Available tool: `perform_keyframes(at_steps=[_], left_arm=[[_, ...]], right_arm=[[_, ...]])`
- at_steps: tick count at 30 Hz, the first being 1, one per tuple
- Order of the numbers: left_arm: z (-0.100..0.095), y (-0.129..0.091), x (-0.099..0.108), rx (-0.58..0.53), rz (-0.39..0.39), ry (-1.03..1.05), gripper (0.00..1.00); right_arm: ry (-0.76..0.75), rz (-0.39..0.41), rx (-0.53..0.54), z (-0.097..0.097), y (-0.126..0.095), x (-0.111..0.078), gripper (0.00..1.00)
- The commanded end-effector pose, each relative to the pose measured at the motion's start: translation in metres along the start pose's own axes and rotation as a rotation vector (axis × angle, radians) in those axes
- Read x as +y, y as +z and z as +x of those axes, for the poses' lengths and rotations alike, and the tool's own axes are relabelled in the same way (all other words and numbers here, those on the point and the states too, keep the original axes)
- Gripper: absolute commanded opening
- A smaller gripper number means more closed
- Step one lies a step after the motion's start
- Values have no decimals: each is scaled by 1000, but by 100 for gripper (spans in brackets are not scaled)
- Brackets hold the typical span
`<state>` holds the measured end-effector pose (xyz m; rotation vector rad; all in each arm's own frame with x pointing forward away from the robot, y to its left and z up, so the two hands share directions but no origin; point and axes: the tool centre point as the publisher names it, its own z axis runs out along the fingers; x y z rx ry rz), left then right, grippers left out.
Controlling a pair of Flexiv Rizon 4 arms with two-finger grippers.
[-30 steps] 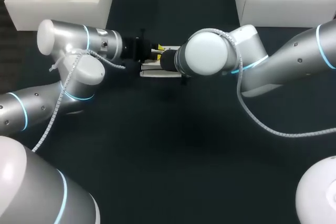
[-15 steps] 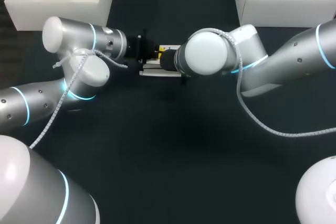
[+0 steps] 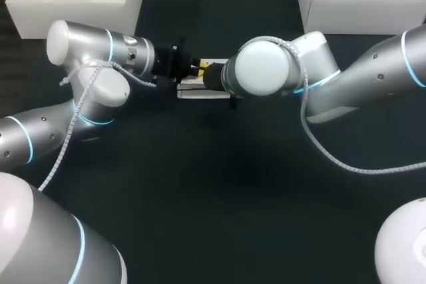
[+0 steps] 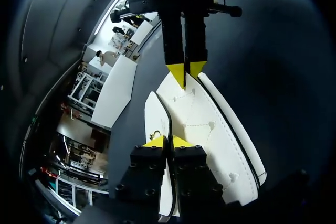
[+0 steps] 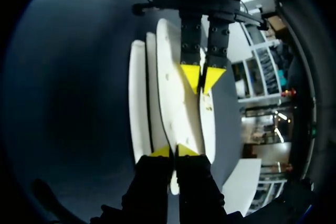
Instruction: Pick up the bag, open it, inspect its contents, close it, and place it on the opposite side
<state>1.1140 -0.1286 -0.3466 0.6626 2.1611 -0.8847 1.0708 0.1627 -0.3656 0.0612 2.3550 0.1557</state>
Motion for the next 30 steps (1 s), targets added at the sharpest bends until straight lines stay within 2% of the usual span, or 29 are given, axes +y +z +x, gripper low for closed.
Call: perform_keyframes(at_steps=[1,5,10,17,18,20,21,22,23,24,30], left_arm=[[2,3,6,13,-11,-5,0],[2,14,7,21,-38,2,0],[-3,21,16,6,-118,-7,0],[-6,17,15,-15,-97,-25,0],[-6,16,14,-16,-94,-26,2],[-7,16,13,-15,-90,-21,24],[-7,17,12,-14,-90,-20,25],[-7,18,12,-14,-91,-18,22],[-8,19,12,-14,-91,-17,14],[-8,20,12,-13,-91,-13,0],[-6,14,5,-4,-15,23,0]], right_arm=[[1,-1,-3,0,2,0,0],[1,-1,-3,0,2,0,0],[1,-1,-3,0,2,0,0],[1,-1,-3,0,2,0,0],[1,-1,-3,0,2,0,0],[1,-1,-3,0,2,0,0],[1,-1,-3,0,2,0,0],[1,-1,-3,0,2,0,0],[1,-1,-3,0,2,0,0],[1,-1,-3,0,2,0,0],[1,-1,-3,0,2,0,0]])
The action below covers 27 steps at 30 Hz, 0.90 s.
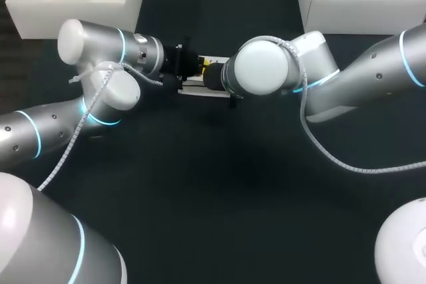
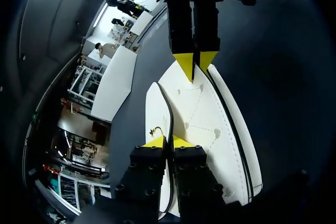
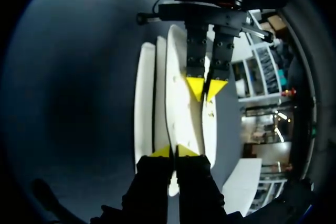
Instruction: Pick up the bag, open it, inspect its contents, close it, and place it on the opposite side
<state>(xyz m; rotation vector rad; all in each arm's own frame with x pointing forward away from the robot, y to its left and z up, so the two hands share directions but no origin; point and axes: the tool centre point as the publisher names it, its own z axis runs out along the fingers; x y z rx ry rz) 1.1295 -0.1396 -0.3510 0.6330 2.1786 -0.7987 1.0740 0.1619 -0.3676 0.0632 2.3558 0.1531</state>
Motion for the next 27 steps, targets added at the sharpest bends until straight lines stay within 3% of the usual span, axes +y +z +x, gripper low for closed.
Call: perform_keyframes(at_steps=[1,5,10,19,21,26,27], left_arm=[[3,-3,0,-3,67,17,0],[4,-6,-2,-1,103,25,0],[6,6,7,16,34,10,0],[3,0,7,-2,21,-16,0],[1,-6,6,-16,20,-19,39],[-4,-20,1,-51,30,-27,50],[-5,-24,0,-57,36,-30,56]], right_arm=[[0,-3,-4,1,-1,1,0],[0,-3,-4,1,-1,1,0],[0,-3,-4,1,-1,1,0],[0,-3,-4,1,-1,1,0],[0,-3,-4,1,-1,1,0],[0,-3,-4,1,-1,1,0],[0,-3,-4,1,-1,1,0]])
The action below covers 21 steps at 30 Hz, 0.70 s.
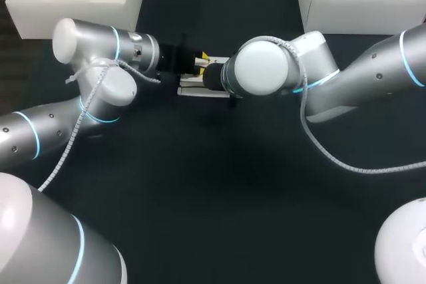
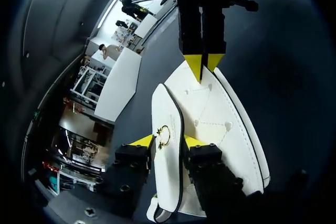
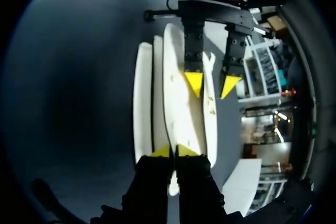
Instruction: Pick up the bag, open it, inspect its contents, close it, and place it on the opposite side
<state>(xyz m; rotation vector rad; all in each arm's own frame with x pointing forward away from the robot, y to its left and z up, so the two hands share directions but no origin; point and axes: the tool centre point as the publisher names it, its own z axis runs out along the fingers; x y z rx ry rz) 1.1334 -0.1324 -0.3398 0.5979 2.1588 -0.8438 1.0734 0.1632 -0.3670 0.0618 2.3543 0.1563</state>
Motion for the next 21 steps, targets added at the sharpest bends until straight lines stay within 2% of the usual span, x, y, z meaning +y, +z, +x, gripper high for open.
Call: perform_keyframes(at_steps=[1,5,7,8,9,10,12,16,18,21], left_arm=[[3,-17,-6,-33,15,-1,59],[0,-26,-13,-41,38,-17,76],[-2,-31,-16,-38,46,-26,75],[-3,-33,-16,-38,48,-30,75],[-3,-35,-17,-36,52,-36,75],[-4,-38,-17,-34,46,-45,77],[-5,-43,-17,-29,49,-64,89],[-7,-55,-15,-17,35,-105,93],[-7,-61,-14,7,29,-126,100],[-7,-71,-13,40,-1,-146,100]], right_arm=[[0,0,-3,1,0,-1,0],[2,3,-3,0,-2,0,0],[4,4,-3,-1,-3,-1,0],[4,6,-3,-1,-4,-1,9],[6,9,-2,-1,-6,-1,39],[8,11,-1,-1,-7,-2,96],[20,12,3,-2,-12,-3,100],[50,17,32,-9,-24,-7,100],[61,27,73,-14,-30,-7,100],[69,28,119,-21,-39,-8,100]])
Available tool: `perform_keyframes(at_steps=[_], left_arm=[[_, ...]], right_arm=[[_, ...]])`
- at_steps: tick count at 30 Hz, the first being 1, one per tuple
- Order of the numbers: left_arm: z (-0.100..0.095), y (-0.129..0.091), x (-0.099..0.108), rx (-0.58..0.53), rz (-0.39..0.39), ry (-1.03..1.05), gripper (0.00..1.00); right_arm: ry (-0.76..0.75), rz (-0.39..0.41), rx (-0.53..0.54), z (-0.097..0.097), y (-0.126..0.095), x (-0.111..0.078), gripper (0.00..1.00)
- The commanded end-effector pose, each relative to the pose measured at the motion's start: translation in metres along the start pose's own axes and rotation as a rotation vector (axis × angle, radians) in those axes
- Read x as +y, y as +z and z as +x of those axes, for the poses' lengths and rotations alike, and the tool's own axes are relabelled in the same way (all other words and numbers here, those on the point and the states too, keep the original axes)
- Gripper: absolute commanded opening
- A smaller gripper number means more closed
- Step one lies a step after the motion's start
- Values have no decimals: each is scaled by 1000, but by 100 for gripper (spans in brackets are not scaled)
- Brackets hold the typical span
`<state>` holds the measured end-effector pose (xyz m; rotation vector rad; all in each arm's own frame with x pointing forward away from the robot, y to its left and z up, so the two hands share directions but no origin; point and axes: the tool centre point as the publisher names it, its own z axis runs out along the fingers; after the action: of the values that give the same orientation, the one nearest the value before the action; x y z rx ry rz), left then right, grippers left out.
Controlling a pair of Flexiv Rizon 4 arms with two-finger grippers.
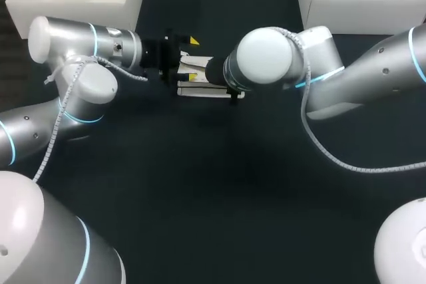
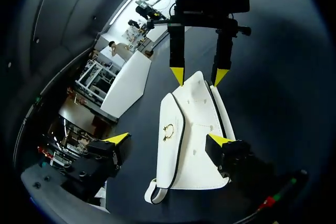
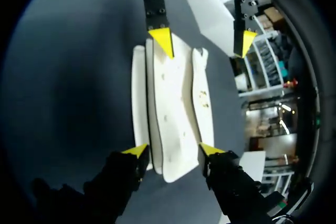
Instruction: Pick up the bag, open it, inspect its contents, close it, and place it on the opposite side
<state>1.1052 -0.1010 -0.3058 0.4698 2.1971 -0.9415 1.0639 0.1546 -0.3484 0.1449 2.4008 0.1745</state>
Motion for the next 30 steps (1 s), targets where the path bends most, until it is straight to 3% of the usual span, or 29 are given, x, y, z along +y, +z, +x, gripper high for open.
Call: perform_keyframes(at_steps=[1,6,14,22,24,30], left_arm=[[-3,-22,-5,62,-41,-28,100],[-2,-40,-6,118,-100,-85,100],[8,-66,-9,235,-103,-175,100],[20,-78,-6,349,-83,-261,100],[20,-81,-6,382,-120,-243,100],[20,-81,-6,382,-120,-243,100]], right_arm=[[2,9,84,-16,-22,-2,100],[6,20,156,-27,-35,-1,100],[20,44,288,-40,-42,-3,100],[50,59,395,-48,-44,-7,100],[81,60,434,-51,-44,-10,100],[77,64,443,-53,-44,-11,100]])
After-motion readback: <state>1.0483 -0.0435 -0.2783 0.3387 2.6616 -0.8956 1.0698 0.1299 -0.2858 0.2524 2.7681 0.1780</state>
